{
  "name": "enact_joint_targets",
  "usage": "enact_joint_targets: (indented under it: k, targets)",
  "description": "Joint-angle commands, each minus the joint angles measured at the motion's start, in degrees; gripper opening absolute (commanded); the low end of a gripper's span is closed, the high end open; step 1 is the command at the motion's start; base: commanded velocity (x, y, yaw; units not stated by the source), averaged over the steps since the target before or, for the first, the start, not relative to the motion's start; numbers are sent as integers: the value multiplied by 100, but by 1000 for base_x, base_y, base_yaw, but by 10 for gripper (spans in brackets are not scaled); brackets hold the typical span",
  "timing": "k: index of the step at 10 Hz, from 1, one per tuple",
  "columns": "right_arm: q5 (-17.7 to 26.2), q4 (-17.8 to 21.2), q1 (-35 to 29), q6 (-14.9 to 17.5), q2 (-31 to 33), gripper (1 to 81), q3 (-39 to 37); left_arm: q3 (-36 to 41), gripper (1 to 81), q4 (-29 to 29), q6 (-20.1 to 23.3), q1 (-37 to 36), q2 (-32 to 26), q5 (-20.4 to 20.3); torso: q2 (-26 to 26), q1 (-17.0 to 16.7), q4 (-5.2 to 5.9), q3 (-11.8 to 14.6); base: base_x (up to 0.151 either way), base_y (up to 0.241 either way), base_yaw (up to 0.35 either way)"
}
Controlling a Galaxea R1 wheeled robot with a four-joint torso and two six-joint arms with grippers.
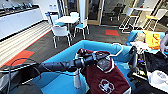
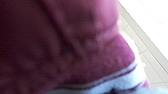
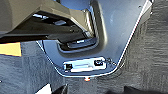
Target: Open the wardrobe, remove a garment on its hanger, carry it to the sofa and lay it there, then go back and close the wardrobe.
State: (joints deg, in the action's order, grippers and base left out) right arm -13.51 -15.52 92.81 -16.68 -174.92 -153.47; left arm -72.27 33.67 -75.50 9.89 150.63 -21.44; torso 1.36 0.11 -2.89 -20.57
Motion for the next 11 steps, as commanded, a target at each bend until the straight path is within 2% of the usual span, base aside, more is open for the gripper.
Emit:
enact_joint_targets:
  k: [1, 3, 5, 7, 8, 9, 11]
  targets:
    - [401, -30, 32, -11, -28, 811, 2, -262, 10, 122, -211, -1440, -6, -457, 0, 0, 0, 0, 0, 0, 0]
    - [401, -30, 6, -11, -45, 811, 2, -717, 10, 43, -316, -1573, 308, -466, -2, 0, 0, -2, 0, 0, 0]
    - [401, -30, 15, -2, -45, 811, -51, -1043, 10, 34, -378, -1616, 696, -431, -2, 0, 0, -350, 0, 0, 0]
    - [401, -30, 15, -2, -45, 811, -86, -1254, 10, 34, -422, -1651, 1047, -413, -2, -2, 0, -549, 0, 0, 0]
    - [401, -30, 6, -2, -45, 811, -86, -1317, 10, 34, -431, -1669, 1154, -396, -2, 0, 0, -306, 0, 0, 0]
    - [401, -30, 6, -2, -45, 811, -86, -1448, 10, 34, -466, -1669, 1295, -396, -5, 2, 0, -453, 0, 0, 0]
    - [401, -30, 14, -2, -63, 811, -86, -1765, 10, 34, -475, -1669, 1594, -387, -7, 5, 0, -549, 0, 0, 0]
